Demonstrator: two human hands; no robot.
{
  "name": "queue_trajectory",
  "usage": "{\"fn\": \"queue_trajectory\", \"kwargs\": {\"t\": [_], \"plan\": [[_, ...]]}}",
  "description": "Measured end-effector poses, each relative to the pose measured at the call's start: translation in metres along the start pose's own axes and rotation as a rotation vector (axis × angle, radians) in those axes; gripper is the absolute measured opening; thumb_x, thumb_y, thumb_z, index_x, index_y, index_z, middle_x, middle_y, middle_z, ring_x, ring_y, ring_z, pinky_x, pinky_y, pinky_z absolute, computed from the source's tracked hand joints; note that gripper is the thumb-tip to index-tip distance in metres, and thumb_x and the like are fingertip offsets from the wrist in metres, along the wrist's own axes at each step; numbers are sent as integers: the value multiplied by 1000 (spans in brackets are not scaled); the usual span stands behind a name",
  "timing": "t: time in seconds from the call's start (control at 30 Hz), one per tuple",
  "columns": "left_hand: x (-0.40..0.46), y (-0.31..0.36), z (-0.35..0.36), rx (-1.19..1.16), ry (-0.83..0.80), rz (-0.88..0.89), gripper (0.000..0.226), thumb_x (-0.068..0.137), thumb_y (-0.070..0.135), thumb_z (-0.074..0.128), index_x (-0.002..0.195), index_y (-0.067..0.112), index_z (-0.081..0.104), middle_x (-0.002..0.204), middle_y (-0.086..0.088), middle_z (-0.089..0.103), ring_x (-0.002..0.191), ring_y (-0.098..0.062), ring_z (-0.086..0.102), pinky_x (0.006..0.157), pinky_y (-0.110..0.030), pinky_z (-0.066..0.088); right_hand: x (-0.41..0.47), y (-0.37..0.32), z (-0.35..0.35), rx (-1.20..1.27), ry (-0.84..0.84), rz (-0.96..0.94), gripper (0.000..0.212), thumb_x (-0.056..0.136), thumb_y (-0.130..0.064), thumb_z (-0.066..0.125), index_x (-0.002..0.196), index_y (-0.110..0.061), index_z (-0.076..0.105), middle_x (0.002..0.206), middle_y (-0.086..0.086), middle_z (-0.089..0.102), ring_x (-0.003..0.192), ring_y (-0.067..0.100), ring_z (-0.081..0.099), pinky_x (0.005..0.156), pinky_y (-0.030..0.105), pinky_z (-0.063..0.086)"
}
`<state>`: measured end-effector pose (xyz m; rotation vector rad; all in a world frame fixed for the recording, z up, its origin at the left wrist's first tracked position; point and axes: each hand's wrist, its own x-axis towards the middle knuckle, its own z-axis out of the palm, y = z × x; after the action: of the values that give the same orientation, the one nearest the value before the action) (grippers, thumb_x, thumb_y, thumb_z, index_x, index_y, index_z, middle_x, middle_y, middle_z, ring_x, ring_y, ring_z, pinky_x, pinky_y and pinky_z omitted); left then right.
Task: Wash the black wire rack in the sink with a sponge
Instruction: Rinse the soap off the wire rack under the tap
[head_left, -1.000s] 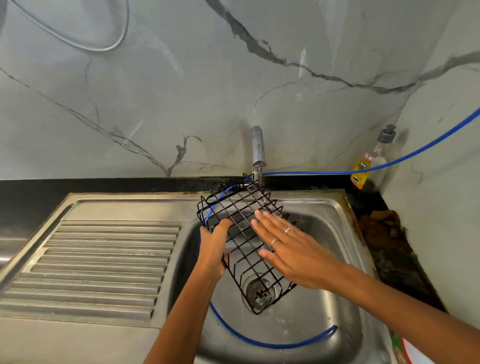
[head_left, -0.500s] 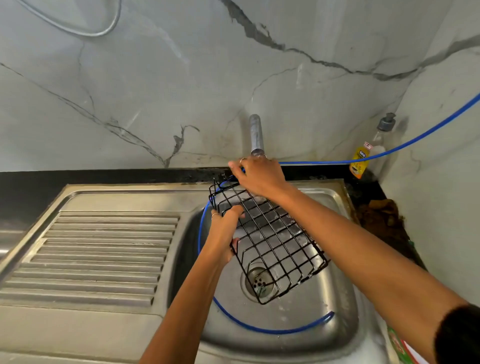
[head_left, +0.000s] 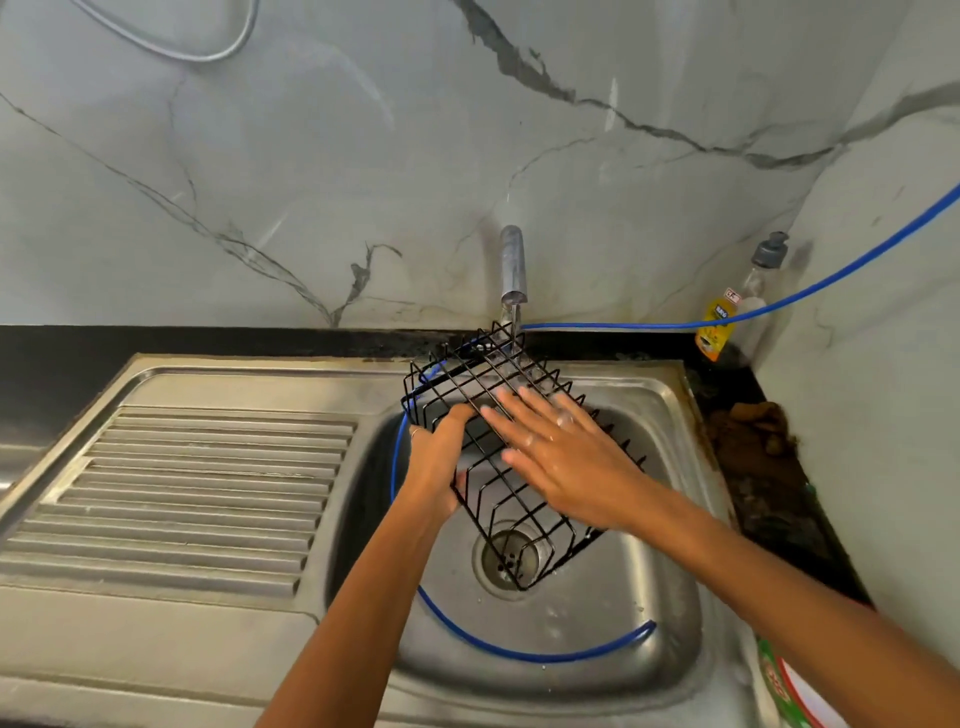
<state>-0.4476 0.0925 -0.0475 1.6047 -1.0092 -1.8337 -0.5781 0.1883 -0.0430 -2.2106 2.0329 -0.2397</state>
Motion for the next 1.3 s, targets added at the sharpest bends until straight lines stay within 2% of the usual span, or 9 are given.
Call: {"fn": "queue_trajectory", "kwargs": {"t": [0.27, 0.4, 0.6, 0.73, 0.9, 1.03, 1.13, 1.23, 1.3], "plan": [[7, 22, 6, 199, -159, 9, 71, 74, 48, 62, 135, 15, 47, 87, -3, 54, 74, -20, 56, 51, -26, 46, -34, 40, -11, 659, 182, 547, 87, 79, -71, 38, 149, -41, -4, 160, -6, -2, 147, 19, 5, 116, 47, 13], [8, 40, 25, 349, -241, 62, 55, 87, 38, 60, 135, 16, 43, 133, -11, 48, 104, -34, 57, 59, -33, 50, -26, 55, -33, 1204, 67, 671, 95, 70, -73, 52, 150, -42, 11, 158, -3, 20, 142, 23, 25, 113, 50, 22], [11, 56, 48, 491, -286, 216, 56, 92, 29, 58, 143, 19, 36, 136, -5, 46, 121, -26, 45, 106, -47, 34, -27, 60, -17, 1446, 53, 754, 119, 62, -50, 81, 151, -35, 4, 155, 4, 27, 132, 31, 42, 111, 62, 20], [14, 59, 63, 609, -262, 481, 41, 94, 12, 49, 134, 17, 45, 98, -2, 62, 75, -9, 53, 65, -18, 43, -28, 47, 7, 1599, 92, 794, 143, 32, -55, 91, 150, -33, 14, 154, 2, 29, 132, 29, 42, 105, 68, 25], [18, 64, 78, 819, -315, 618, 57, 96, 4, 45, 149, 15, 26, 106, -21, 60, 52, -7, 43, 36, -12, 32, -27, 37, 21, 1765, 273, 942, 128, 43, -61, 87, 149, -38, 19, 145, -1, 33, 130, 27, 36, 98, 67, 31], [24, 65, 85, 891, -358, 657, 60, 95, 2, 44, 150, 15, 25, 118, -21, 57, 54, -6, 42, 37, -11, 33, -25, 28, 1, 1713, 277, 1043, 68, 65, -58, 77, 125, -39, 51, 142, -7, 37, 134, 29, 32, 102, 67, 28], [20, 70, 83, 850, -460, 628, 65, 95, 7, 48, 152, 17, 20, 114, 0, 56, 73, -2, 50, 58, -7, 40, -29, 26, -5, 1676, 250, 1037, 18, 77, -51, 68, 87, -44, 55, 122, -10, 39, 109, 19, 38, 101, 62, 35], [14, 77, 82, 820, -539, 593, 67, 96, 30, 50, 154, 16, 19, 152, -4, 34, 137, -20, 34, 105, -29, 30, -28, 21, -5, 1655, 243, 1074, 22, 76, -52, 67, 89, -43, 53, 118, -5, 42, 111, 22, 47, 93, 58, 43], [18, 82, 88, 910, -474, 622, 64, 97, 49, 42, 150, 15, 27, 146, -6, 43, 135, -25, 38, 104, -36, 32, -24, 17, -2, 1674, 258, 1104, 36, 73, -54, 69, 103, -40, 55, 117, -2, 44, 109, 25, 51, 85, 53, 46]]}}
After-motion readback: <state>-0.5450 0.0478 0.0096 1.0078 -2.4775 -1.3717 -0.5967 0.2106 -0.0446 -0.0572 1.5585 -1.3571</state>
